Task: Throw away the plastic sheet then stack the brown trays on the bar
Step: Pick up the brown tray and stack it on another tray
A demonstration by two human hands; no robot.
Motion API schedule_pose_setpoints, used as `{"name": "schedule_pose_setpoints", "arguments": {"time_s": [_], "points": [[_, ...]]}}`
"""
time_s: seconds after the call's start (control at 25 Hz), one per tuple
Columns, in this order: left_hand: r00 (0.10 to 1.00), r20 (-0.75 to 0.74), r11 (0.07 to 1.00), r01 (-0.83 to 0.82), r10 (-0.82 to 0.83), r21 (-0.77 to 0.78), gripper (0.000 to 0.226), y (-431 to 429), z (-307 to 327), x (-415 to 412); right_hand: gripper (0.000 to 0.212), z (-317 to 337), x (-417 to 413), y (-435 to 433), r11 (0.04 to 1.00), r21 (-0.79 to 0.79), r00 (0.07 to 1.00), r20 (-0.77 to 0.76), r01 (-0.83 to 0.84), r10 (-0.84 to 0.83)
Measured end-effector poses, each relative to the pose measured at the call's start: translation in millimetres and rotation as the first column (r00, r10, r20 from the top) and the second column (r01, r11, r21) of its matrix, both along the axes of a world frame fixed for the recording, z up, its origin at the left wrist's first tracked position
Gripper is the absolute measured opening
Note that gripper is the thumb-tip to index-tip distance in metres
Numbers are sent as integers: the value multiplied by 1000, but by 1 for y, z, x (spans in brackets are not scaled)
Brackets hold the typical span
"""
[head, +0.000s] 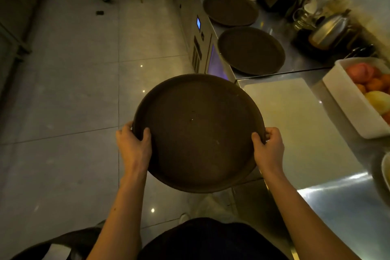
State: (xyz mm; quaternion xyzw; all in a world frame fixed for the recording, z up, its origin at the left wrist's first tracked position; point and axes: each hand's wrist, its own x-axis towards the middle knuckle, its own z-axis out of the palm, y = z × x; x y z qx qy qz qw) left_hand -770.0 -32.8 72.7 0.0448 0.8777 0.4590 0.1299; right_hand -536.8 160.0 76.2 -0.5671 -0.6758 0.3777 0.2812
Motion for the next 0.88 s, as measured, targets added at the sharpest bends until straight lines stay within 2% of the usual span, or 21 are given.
{"name": "schedule_pose_setpoints", "arguments": {"time_s": [0.24, 0.44, 0.88], "points": [[999, -24, 998, 32, -34, -63, 55, 61, 0, -45, 21, -15, -47, 60, 999, -44, 1000, -7, 4, -5], [996, -61, 991, 62, -70, -122, 54, 153, 17, -84, 20, -15, -76, 129, 991, -78, 994, -30, 105, -107], [964, -47, 958, 255, -263, -134, 54, 287, 2, -141, 14, -9, -108, 226, 969, -89, 973, 19, 231, -230]]}}
